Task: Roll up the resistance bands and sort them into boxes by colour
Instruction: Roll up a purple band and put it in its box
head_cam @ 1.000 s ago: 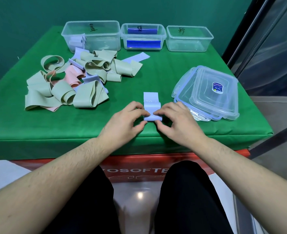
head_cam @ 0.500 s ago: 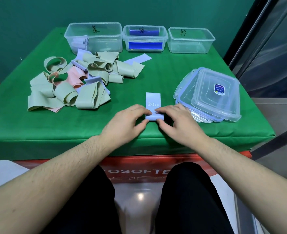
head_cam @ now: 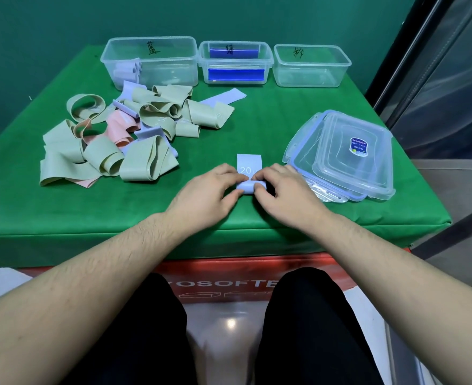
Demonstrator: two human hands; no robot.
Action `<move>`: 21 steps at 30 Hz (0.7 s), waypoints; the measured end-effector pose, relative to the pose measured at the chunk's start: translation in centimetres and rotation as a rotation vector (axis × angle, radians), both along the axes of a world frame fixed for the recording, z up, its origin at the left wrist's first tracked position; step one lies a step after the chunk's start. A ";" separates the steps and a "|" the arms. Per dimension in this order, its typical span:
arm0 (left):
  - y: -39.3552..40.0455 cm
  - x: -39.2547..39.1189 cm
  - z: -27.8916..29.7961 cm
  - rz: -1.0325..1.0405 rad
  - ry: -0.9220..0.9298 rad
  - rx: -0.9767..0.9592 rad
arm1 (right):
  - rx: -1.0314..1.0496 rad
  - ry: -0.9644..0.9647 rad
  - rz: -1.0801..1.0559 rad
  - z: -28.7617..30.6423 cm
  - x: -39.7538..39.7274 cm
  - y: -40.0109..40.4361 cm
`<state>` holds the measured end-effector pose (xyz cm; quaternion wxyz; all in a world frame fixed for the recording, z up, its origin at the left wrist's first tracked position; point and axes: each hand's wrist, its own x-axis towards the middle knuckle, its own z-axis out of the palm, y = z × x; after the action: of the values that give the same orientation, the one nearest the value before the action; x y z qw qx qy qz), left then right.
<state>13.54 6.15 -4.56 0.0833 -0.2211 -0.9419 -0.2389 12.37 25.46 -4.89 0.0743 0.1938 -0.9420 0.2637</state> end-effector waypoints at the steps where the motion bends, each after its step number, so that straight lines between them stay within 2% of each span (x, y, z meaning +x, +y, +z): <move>1: 0.0 -0.2 0.1 -0.003 -0.014 -0.004 | 0.014 0.027 -0.006 0.0 0.1 -0.1; 4: 0.0 -0.6 0.4 0.003 -0.064 -0.014 | 0.012 0.123 -0.025 -0.2 0.4 0.1; 8: 0.3 -0.8 0.5 0.038 -0.109 -0.004 | 0.038 0.151 -0.015 -0.5 0.4 0.5; 14: 0.5 -0.4 0.4 0.027 -0.002 0.057 | 0.114 0.167 -0.059 -0.3 -0.4 0.3; 21: 0.5 -1.5 0.8 0.033 -0.027 -0.009 | 0.145 0.236 -0.042 -0.1 -0.5 0.4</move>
<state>11.99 6.66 -3.79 0.0735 -0.2025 -0.9475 -0.2363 11.90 25.90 -5.02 0.1760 0.2087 -0.9471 0.1686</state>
